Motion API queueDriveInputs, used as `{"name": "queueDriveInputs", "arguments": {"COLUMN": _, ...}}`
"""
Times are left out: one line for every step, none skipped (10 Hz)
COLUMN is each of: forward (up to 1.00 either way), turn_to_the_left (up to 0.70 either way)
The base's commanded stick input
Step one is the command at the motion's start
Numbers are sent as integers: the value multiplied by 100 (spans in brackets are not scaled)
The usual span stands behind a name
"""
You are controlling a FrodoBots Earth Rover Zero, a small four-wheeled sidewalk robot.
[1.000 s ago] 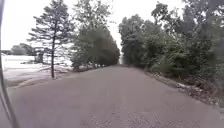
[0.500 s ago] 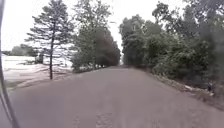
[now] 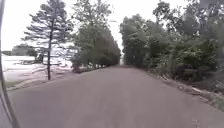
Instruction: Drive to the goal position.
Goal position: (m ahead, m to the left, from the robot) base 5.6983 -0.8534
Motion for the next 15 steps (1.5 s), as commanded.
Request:
{"name": "queueDriveInputs", "arguments": {"forward": 70, "turn_to_the_left": 0}}
{"name": "queueDriveInputs", "arguments": {"forward": 70, "turn_to_the_left": 0}}
{"name": "queueDriveInputs", "arguments": {"forward": 70, "turn_to_the_left": 0}}
{"name": "queueDriveInputs", "arguments": {"forward": 70, "turn_to_the_left": 0}}
{"name": "queueDriveInputs", "arguments": {"forward": 70, "turn_to_the_left": 0}}
{"name": "queueDriveInputs", "arguments": {"forward": 70, "turn_to_the_left": 0}}
{"name": "queueDriveInputs", "arguments": {"forward": 70, "turn_to_the_left": 0}}
{"name": "queueDriveInputs", "arguments": {"forward": 70, "turn_to_the_left": 0}}
{"name": "queueDriveInputs", "arguments": {"forward": 70, "turn_to_the_left": 0}}
{"name": "queueDriveInputs", "arguments": {"forward": 70, "turn_to_the_left": 0}}
{"name": "queueDriveInputs", "arguments": {"forward": 70, "turn_to_the_left": 0}}
{"name": "queueDriveInputs", "arguments": {"forward": 70, "turn_to_the_left": 0}}
{"name": "queueDriveInputs", "arguments": {"forward": 70, "turn_to_the_left": 0}}
{"name": "queueDriveInputs", "arguments": {"forward": 70, "turn_to_the_left": 0}}
{"name": "queueDriveInputs", "arguments": {"forward": 70, "turn_to_the_left": 0}}
